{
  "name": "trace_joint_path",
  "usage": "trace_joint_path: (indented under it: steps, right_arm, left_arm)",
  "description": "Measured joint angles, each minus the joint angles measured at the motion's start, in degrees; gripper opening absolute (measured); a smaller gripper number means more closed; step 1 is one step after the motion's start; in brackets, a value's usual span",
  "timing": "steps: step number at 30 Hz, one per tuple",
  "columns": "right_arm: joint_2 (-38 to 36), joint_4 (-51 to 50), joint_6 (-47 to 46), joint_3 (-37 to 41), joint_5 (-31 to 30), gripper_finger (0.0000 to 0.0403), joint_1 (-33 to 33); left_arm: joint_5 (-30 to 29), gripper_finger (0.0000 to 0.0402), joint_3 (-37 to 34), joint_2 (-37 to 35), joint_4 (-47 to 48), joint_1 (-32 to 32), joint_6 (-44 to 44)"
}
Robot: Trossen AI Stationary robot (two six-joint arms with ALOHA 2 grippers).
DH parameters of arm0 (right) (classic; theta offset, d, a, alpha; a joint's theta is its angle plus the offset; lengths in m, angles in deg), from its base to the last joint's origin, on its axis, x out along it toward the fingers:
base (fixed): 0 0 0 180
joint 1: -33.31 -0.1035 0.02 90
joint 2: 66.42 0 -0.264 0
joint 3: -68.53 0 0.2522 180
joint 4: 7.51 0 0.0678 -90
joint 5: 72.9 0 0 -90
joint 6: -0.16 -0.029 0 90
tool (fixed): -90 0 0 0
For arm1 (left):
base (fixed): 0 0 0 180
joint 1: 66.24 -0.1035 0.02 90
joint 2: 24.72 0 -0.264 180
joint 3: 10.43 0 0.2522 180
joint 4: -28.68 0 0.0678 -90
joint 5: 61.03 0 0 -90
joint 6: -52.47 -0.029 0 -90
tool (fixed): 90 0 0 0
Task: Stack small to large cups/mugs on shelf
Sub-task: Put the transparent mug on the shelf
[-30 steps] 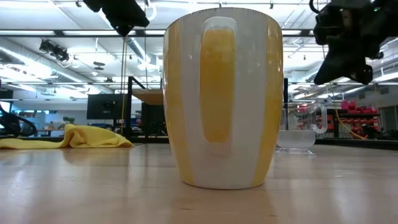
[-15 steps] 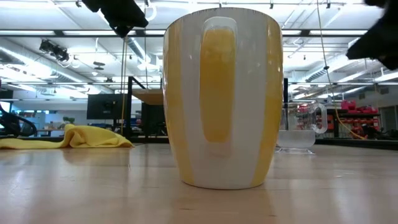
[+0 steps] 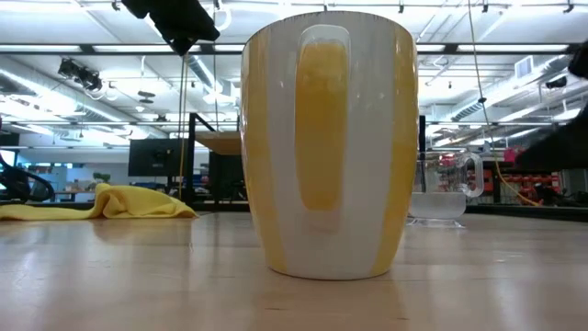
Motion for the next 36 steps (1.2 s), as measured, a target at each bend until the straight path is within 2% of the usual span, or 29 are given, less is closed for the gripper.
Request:
trace_joint_path:
  steps: [3,7,12,17,25,28,33,36]
  right_arm:
    - [2.1,5.3,0.4,0.9,-0.6,0.0041,0.1]
    - [3.7,9.5,5.3,1.0,-0.7,0.0041,1.6]
    - [3.8,9.5,8.5,1.1,-0.5,0.0041,4.7]
    - [3.3,9.5,7.9,1.1,0.9,0.0041,6.4]
    - [-4.2,9.6,15.1,1.1,7.2,0.0041,6.4]
    - [-6.7,9.7,16.8,1.0,7.6,0.0041,7.0]
    - [-5.0,9.6,20.0,1.0,6.3,0.0041,7.2]
    - [-2.3,9.7,18.3,1.5,5.1,0.0041,7.8]
  left_arm:
    - [0.0,0.0083,0.0,0.0,0.0,0.0,-1.1]
    - [0.0,0.0086,0.0,0.0,0.0,0.0,-1.4]
    - [0.0,0.0082,-0.5,0.0,-0.6,0.0,-1.4]
    - [0.0,0.0079,-2.4,0.0,-0.6,-0.1,-1.1]
    - [-0.3,0.0086,-3.7,0.1,-1.7,-0.1,-0.7]
    - [-0.3,0.0084,-3.7,0.1,-3.1,-0.1,-0.7]
    - [-0.3,0.0078,-3.7,0.1,-3.2,-0.1,-0.7]
    - [-0.3,0.0079,-3.7,0.1,-3.2,-0.1,-0.7]
